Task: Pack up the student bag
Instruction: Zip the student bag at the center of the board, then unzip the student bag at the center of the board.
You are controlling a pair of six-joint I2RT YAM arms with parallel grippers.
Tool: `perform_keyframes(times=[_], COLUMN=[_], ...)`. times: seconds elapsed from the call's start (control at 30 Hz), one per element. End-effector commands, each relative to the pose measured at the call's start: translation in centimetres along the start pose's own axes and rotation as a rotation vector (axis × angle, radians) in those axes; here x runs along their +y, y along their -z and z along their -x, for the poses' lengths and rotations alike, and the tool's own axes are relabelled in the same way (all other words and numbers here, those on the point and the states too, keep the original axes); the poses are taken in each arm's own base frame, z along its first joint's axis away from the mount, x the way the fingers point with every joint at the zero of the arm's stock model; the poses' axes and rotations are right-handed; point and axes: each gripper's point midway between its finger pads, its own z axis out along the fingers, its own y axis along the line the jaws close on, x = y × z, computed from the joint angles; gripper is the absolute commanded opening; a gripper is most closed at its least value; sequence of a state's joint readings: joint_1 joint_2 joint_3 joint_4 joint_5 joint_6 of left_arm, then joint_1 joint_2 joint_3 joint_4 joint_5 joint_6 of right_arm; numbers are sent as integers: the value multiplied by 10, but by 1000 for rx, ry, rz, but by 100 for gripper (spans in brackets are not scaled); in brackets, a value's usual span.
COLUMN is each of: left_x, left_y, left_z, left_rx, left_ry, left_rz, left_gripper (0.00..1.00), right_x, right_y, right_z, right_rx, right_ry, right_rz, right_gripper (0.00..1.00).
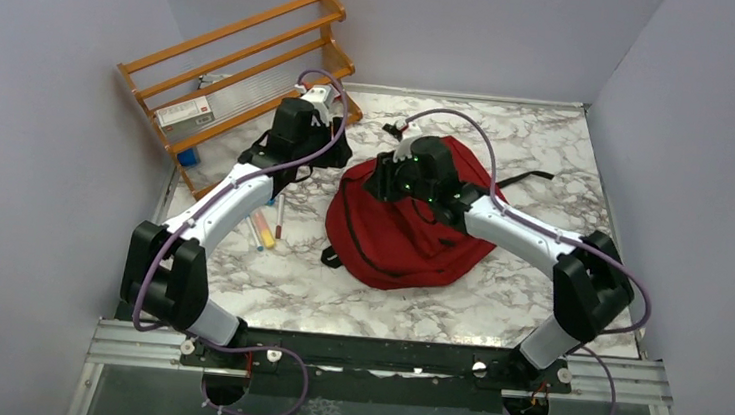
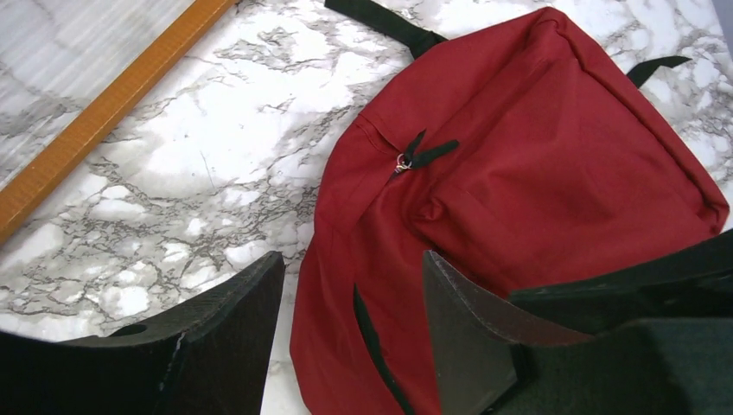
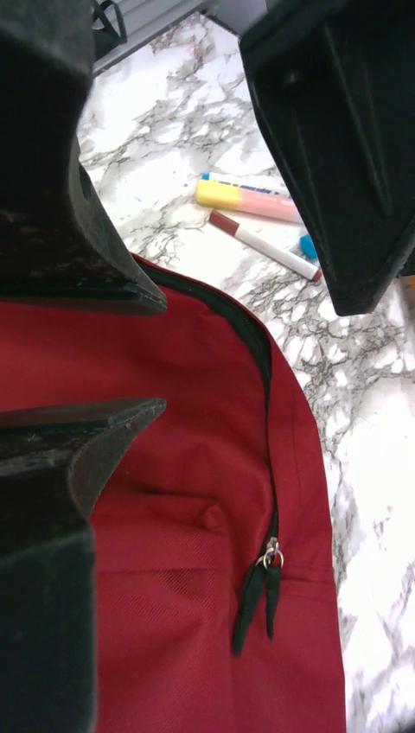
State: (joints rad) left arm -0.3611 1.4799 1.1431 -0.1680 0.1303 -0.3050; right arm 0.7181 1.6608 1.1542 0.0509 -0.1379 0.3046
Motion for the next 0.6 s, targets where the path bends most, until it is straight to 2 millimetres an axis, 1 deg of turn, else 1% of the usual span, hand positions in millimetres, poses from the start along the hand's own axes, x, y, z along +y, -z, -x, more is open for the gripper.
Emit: perform_keyframes(times=[0.0, 0.03, 0.2, 0.3, 0.37, 0.47, 0.57], left_x=[-19, -23, -45, -60, -70, -96, -132], left_y=[16, 16, 11, 8, 3, 0, -1], left_z=[15, 14, 7, 1, -6, -21, -42], left_rx=[-50, -49, -39, -38, -21, 4, 41], left_ry=[-44, -50, -105, -149, -176, -238, -314], left_rz=[-94, -119, -205, -209, -213, -247, -317], left_gripper=[61, 61, 61, 61, 61, 61, 60], right_x=[-6, -7, -37, -62, -85, -118, -143], right_y=[38, 47, 88, 113, 129, 152, 172], right_z=[18, 18, -10, -25, -36, -55, -73], right_rx=[-69, -82, -25, -16, -14, -14, -34], right_ry=[-41, -56, -187, -298, -390, -530, -661], right_rz=[-74, -90, -257, -329, -372, -427, -480], right_gripper=[46, 46, 46, 47, 46, 46, 46])
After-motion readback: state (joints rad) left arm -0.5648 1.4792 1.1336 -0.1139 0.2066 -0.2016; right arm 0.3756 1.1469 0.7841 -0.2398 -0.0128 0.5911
